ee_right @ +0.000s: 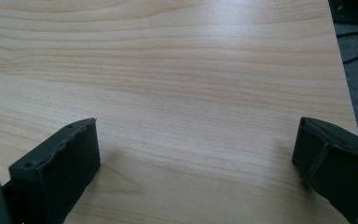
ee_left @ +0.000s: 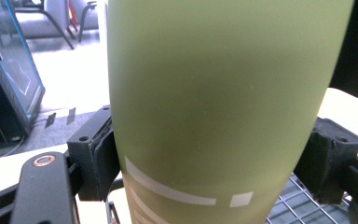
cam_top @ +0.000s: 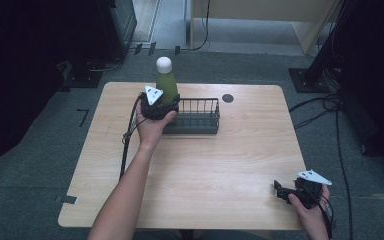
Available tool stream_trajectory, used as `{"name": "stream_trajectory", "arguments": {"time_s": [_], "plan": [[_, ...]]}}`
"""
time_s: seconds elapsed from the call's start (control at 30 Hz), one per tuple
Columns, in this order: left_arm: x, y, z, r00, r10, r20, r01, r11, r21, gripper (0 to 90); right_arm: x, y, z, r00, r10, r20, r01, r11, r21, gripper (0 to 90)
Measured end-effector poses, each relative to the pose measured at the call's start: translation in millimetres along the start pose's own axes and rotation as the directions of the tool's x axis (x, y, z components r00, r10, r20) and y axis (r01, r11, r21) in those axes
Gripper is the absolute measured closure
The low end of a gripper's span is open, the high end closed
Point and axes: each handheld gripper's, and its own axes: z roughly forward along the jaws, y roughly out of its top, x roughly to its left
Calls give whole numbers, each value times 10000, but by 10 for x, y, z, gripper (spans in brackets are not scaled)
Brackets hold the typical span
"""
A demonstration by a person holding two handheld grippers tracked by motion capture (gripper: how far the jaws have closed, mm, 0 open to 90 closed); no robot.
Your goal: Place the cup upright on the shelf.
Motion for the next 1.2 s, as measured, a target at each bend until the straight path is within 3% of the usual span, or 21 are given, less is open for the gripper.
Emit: {"name": "stream_trajectory", "arguments": {"time_s": [0.27, 0.47, 0.63, 0.77, 1.2], "plan": [[-10, -1, 13, 9999, -76, -85, 76, 10000, -27, 206, -2, 0, 0, 10000, -5, -3, 5, 10000, -7, 3], [6, 24, -12, 9991, -429, -47, 430, 9989, 188, 192, -1, 0, 0, 10000, -1, -3, 1, 10000, -7, 4], [40, 57, -24, 9969, -789, -62, 791, 9952, 579, 21, 0, 0, 0, 10000, -6, 3, 6, 10000, 3, 3], [59, 89, -80, 9967, -785, 212, 774, 9959, 477, 0, 1, 0, 1, 10000, -13, 11, 13, 10000, 7, 3], [109, 110, -344, 9957, -767, 511, 761, 9970, 137, 0, 6, 1, 3, 10000, -77, 33, 77, 10000, 19, 3]]}}
